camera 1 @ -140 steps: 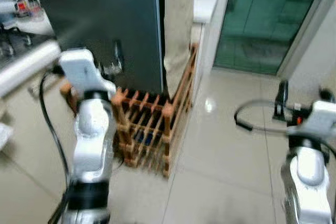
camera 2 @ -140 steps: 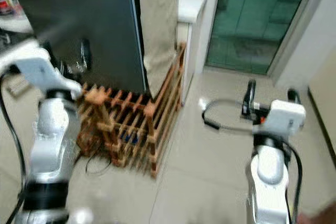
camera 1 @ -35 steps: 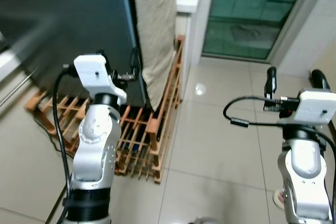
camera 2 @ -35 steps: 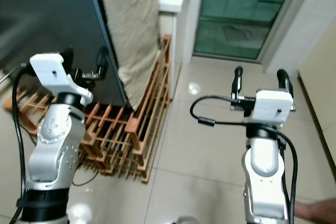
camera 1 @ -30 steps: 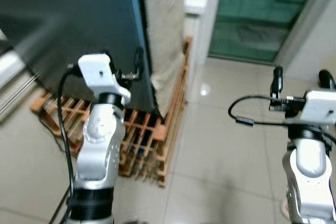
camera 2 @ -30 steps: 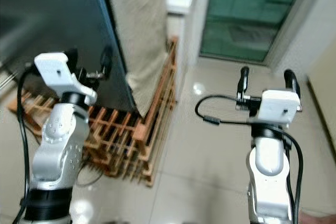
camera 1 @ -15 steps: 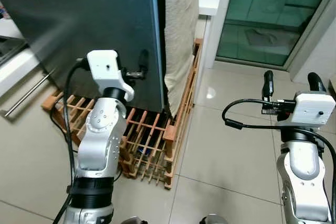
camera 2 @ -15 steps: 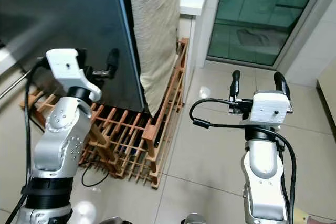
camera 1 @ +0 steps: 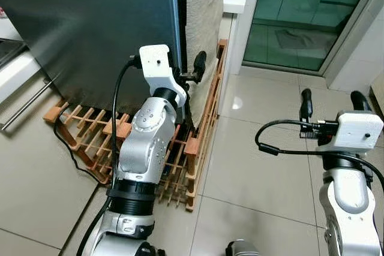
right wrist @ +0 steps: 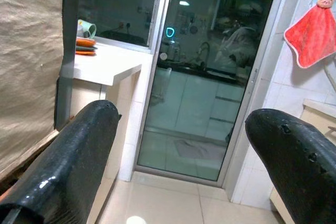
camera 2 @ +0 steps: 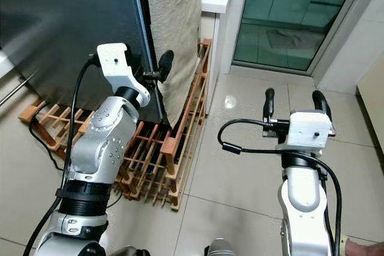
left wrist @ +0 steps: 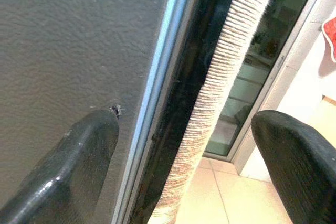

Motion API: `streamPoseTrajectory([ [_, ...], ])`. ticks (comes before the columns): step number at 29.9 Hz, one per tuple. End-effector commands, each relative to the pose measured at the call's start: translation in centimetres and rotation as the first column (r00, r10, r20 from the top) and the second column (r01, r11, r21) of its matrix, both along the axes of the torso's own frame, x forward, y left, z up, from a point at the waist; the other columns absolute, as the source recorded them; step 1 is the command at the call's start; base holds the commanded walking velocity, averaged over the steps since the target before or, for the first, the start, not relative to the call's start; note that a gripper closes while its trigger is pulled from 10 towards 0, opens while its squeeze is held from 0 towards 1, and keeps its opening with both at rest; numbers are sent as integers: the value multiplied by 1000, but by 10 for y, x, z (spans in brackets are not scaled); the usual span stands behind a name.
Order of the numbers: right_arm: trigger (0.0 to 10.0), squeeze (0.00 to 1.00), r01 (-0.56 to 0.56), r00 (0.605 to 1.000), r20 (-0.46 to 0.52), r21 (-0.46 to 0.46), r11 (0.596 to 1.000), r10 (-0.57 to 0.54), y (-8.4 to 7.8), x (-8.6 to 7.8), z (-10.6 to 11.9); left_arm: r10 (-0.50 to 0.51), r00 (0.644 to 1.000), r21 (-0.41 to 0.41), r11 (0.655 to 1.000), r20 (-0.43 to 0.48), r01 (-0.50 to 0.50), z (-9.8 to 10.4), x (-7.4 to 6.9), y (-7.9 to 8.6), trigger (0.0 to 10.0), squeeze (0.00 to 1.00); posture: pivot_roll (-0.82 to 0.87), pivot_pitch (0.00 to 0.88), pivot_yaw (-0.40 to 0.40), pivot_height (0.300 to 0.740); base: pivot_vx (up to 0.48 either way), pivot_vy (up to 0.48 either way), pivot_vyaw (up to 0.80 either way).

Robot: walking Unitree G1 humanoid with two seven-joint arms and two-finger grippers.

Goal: Restocking fridge

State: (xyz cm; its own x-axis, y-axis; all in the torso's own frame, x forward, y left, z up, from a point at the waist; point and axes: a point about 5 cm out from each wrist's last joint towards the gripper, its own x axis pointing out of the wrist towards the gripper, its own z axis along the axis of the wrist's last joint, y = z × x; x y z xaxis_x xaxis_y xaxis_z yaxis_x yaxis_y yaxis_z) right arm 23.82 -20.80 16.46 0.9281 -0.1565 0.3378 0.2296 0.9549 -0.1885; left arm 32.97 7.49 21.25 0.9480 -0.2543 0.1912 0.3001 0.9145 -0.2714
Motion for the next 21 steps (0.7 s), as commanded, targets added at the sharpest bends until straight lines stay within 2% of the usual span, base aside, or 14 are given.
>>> streamPoseTrajectory([
  [1,10000,220,2,1000,2,3,1000,-2,-2,-2,3,1,1000,-13,1000,-9,-1,2,-2,1,10000,0,-230,145,44,732,0,0,0],
  [5,10000,216,0,1000,-10,-1,1000,0,-3,-3,2,-30,999,-30,999,-41,29,1,-8,0,10000,0,-229,145,44,732,0,0,0],
  [8,10000,220,-2,1000,-18,-4,1000,2,-3,-3,1,-46,997,-8,999,-64,45,-4,-16,2,10000,0,-222,147,40,732,0,0,0],
  [15,10000,216,-7,1000,-26,-7,1000,7,-2,-2,-1,-59,995,-14,998,-75,58,-4,-16,-2,10000,0,-227,145,41,732,0,0,0],
  [21,10000,220,-8,1000,-25,-15,1000,7,-3,0,0,-113,990,-30,993,-84,110,0,-22,-4,10000,0,-230,140,41,732,0,0,0],
])
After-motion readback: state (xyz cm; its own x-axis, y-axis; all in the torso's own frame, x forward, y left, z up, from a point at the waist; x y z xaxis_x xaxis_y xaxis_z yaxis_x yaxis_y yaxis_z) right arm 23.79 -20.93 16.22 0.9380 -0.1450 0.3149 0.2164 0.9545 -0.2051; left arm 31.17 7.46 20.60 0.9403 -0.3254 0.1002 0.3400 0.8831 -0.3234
